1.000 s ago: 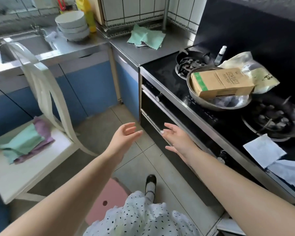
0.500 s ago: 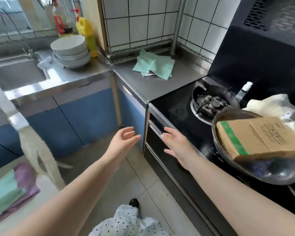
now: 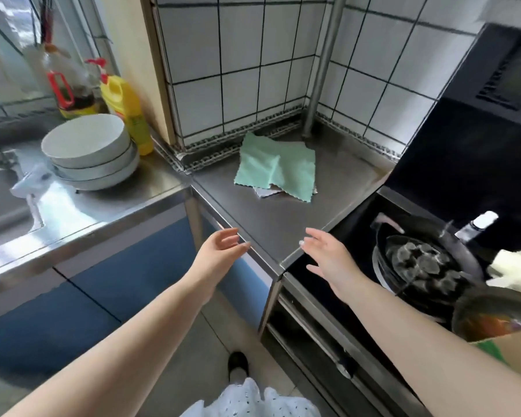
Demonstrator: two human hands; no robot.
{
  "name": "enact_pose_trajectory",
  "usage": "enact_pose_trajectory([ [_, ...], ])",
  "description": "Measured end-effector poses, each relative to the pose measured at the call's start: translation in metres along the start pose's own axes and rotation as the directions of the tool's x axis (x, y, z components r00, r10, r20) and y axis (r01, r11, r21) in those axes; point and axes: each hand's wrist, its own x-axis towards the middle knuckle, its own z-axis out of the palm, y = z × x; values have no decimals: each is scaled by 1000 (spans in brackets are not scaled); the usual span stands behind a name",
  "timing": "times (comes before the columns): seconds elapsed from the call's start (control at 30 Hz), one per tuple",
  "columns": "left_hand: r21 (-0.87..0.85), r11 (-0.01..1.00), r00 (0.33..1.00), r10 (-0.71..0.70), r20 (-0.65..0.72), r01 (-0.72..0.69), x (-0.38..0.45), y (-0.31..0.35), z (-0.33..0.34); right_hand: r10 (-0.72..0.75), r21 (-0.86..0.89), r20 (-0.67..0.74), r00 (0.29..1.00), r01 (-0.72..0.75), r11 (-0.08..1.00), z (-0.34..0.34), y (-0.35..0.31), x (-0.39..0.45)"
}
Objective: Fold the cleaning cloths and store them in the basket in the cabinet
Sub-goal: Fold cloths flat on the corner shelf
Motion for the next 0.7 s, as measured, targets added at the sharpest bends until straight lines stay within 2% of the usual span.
enact_pose_trajectory([
  [0.2,13,1000,999,7,31,-8,115,30,-25,-13,7,-94,996,13,1000,30,-26,115],
  [0.33,104,994,998,-18,57,12,177,52,-43,50,41,-151,987,-45,998,49,-41,170],
  [0.47,219,976,996,-9,86,-10,230,68,-44,76,-12,-197,977,-80,997,52,-48,208],
  [0.57,406,909,990,39,132,-90,261,71,-39,65,-121,-232,971,-95,988,49,-44,225],
  [0.7,674,684,953,112,283,-280,312,71,-32,28,-338,-305,952,-135,932,49,-36,253],
])
